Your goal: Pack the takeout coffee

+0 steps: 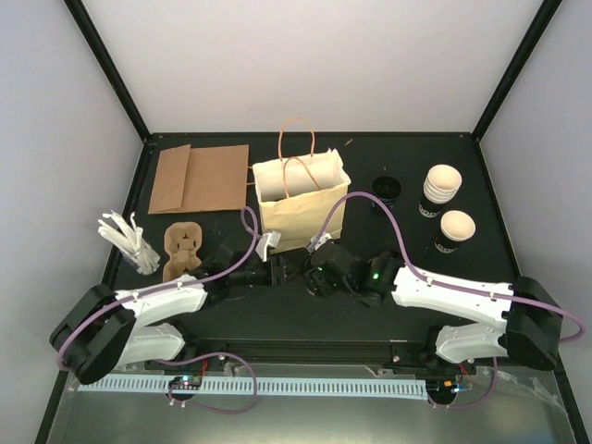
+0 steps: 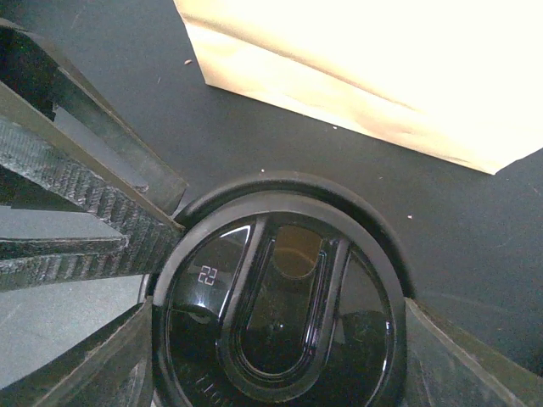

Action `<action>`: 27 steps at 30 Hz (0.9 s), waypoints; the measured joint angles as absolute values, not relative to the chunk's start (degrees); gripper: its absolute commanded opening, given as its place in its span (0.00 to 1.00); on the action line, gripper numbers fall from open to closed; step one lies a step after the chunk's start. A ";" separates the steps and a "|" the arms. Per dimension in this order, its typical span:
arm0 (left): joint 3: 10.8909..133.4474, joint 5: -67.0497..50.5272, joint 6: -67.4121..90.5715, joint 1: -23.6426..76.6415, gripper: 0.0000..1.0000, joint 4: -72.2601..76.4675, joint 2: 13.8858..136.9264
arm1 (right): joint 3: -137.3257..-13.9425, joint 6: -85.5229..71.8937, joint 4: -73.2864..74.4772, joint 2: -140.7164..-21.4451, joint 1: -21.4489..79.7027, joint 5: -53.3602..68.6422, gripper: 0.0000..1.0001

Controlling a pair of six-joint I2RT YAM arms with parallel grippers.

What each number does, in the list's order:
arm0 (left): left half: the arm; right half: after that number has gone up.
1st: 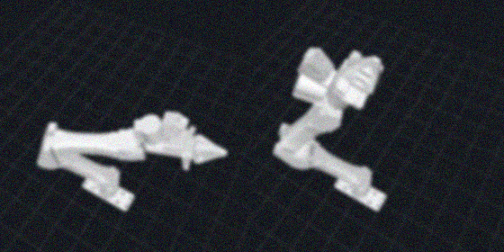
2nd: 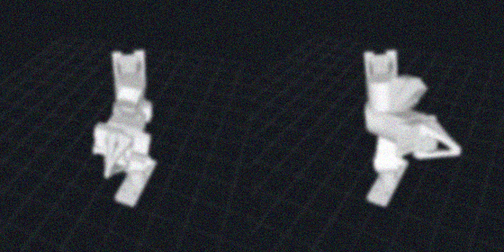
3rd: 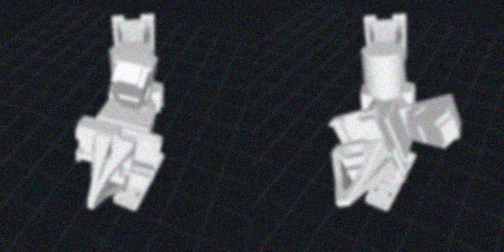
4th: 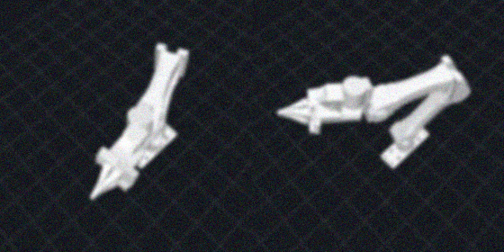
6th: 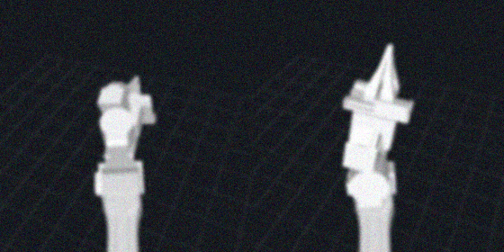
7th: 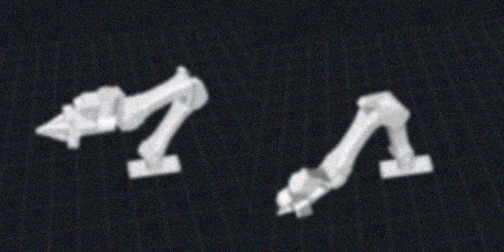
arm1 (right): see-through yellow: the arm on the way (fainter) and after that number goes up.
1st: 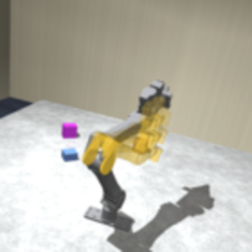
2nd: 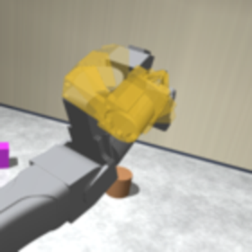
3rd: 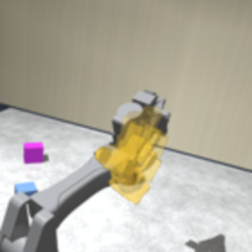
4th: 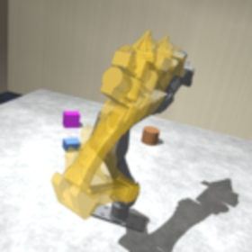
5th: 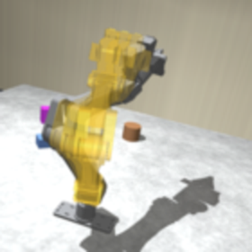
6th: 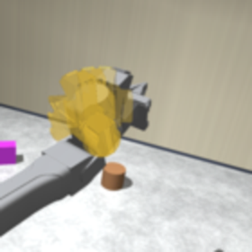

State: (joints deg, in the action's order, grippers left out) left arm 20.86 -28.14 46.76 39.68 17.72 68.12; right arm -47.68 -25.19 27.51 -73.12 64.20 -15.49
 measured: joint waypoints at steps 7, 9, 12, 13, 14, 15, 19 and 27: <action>22.50 -29.65 47.07 38.72 0.44 15.51 69.52 | -48.82 -24.69 28.95 -74.15 63.77 -14.39 0.69; 22.65 -29.91 47.18 38.46 0.44 14.96 69.47 | -49.67 -24.51 29.95 -74.74 63.70 -14.13 0.68; 22.70 -30.20 47.20 38.22 0.44 14.52 69.23 | -49.76 -24.12 30.11 -74.59 63.55 -13.58 0.68; 22.70 -30.28 47.20 38.13 0.44 14.33 69.06 | -49.58 -23.81 29.93 -74.26 63.48 -13.28 0.68; 22.70 -30.46 47.18 37.91 0.44 13.96 68.79 | -49.30 -23.35 29.65 -74.04 63.44 -12.84 0.68; 22.70 -30.70 47.18 37.67 0.44 13.47 68.51 | -49.10 -22.87 29.36 -73.84 63.40 -12.27 0.68; 23.42 -31.42 47.07 36.49 0.44 12.08 68.42 | -48.77 -21.26 28.82 -73.38 63.33 -10.41 0.68; 25.91 -33.39 45.91 35.55 0.44 10.98 71.35 | -48.75 -20.36 28.82 -73.25 63.33 -9.69 0.68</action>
